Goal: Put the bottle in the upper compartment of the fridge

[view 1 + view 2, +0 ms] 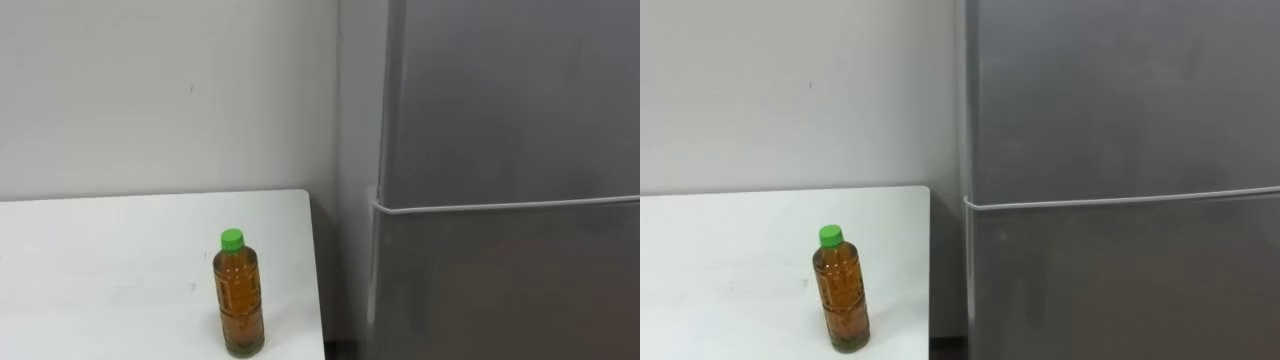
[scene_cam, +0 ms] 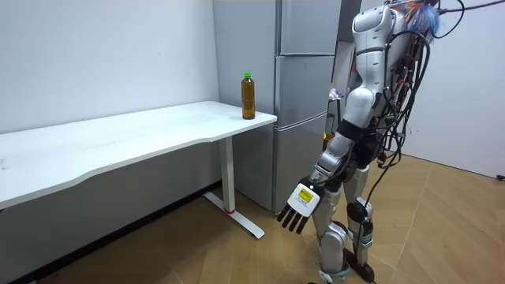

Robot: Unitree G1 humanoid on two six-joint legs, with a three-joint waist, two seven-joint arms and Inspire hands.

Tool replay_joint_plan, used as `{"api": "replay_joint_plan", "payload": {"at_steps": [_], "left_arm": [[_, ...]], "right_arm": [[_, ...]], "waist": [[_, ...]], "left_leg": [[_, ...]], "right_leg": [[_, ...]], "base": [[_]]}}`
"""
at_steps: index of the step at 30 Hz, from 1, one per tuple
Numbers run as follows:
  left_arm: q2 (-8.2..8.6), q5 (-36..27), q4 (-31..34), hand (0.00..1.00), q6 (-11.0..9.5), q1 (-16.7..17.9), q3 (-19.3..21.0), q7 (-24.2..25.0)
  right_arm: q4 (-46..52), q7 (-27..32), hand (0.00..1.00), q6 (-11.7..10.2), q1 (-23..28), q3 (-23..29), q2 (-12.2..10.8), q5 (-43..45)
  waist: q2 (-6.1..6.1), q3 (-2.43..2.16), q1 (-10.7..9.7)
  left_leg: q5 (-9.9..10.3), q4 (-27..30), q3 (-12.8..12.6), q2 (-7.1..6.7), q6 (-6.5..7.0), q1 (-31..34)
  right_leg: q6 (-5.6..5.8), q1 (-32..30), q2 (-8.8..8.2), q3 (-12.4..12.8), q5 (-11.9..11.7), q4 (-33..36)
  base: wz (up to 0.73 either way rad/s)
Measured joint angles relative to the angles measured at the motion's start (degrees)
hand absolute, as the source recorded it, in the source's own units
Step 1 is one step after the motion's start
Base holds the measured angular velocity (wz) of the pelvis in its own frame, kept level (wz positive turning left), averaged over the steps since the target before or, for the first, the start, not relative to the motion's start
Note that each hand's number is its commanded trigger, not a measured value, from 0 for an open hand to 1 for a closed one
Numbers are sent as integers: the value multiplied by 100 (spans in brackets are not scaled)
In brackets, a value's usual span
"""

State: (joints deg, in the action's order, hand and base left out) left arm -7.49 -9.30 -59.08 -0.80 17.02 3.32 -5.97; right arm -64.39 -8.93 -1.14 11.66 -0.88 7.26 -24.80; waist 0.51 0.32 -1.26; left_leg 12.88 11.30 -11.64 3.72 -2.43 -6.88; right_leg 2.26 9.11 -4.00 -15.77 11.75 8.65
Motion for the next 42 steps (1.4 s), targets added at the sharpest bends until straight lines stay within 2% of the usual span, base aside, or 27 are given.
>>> {"api": "replay_joint_plan", "payload": {"at_steps": [23,28,32,33,36,39,40,42], "left_arm": [[-1,-5,-1,0,1,8,20,42],[7,-16,40,0,-1,23,91,-90],[8,-77,338,0,-3,64,276,-323],[13,-213,514,0,0,87,348,-398],[-4,-528,889,0,-12,40,576,-510],[-4,-823,1178,0,-43,6,688,-591],[16,-891,1458,0,-31,39,804,-615],[30,-949,2110,0,-51,83,943,-728]], "right_arm": [[5,0,0,1,15,44,0,-60],[13,5,0,-3,19,38,3,-62],[32,-2,0,-5,13,51,16,-63],[49,-5,0,-3,14,94,17,-55],[33,-48,0,-1,14,237,45,16],[33,-91,0,-1,30,304,102,37],[61,-128,0,1,78,442,96,56],[222,-123,0,4,205,614,98,55]], "waist": [[-29,-14,1],[-39,-16,22],[-75,-23,32],[-119,-37,31],[-180,-31,35],[-258,15,22],[-303,2,20],[-315,5,60]], "left_leg": [[0,0,20,0,0,24],[0,10,12,1,1,21],[0,7,16,5,0,23],[1,5,18,5,0,23],[1,7,24,4,0,12],[1,-12,22,0,1,-63],[3,-14,25,-1,-1,-63],[3,-22,63,-9,-2,-62]], "right_leg": [[1,2,0,-5,-1,11],[0,4,0,-2,-1,22],[0,2,1,-11,-1,32],[0,10,0,-13,-1,33],[0,39,0,-16,-1,39],[1,88,-1,-11,-1,41],[3,86,0,-12,2,31],[4,71,-2,-14,3,20]], "base": [[0],[0],[0],[3],[1],[0],[0],[6]]}}
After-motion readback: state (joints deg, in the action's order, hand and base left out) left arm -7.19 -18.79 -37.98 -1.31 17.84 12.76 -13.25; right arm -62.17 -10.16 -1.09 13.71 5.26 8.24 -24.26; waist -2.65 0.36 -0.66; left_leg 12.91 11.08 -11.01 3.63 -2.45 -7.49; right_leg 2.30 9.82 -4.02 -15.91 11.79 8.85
